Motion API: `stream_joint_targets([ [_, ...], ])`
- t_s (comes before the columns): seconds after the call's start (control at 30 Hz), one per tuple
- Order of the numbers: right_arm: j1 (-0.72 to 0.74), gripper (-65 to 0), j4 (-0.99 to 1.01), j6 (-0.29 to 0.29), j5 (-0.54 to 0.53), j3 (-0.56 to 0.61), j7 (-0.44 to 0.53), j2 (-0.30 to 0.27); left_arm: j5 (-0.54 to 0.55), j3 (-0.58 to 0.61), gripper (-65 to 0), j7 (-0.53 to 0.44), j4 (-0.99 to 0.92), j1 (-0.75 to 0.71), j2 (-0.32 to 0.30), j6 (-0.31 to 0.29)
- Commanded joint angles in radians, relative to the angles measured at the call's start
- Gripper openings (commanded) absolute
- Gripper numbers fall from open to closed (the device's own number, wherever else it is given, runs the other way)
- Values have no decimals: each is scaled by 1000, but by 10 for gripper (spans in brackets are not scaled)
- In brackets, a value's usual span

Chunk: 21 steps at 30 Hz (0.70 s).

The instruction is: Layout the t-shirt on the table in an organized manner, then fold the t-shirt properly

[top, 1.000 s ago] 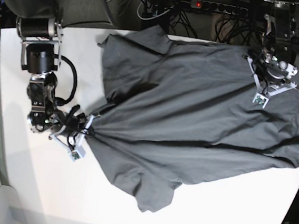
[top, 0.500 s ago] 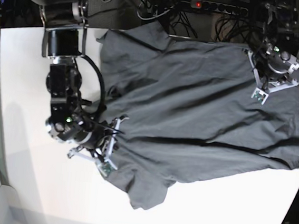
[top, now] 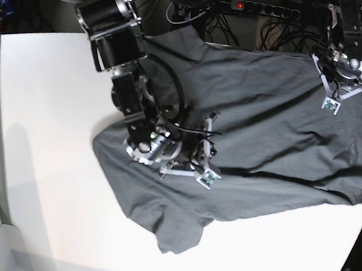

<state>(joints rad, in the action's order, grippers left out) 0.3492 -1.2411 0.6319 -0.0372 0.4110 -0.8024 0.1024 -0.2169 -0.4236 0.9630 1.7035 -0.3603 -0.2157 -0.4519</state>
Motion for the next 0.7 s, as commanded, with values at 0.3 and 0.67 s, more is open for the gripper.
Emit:
stream_joint_targets([
  [0.3, 24, -650, 153, -2, -11, 1, 94, -3, -2, 133, -544, 34, 100, -78, 26, -5],
  [0.67, 24, -650, 151, -2, -13, -1, 88, -73, -3, 131, -543, 106, 293, -19, 6, -5],
])
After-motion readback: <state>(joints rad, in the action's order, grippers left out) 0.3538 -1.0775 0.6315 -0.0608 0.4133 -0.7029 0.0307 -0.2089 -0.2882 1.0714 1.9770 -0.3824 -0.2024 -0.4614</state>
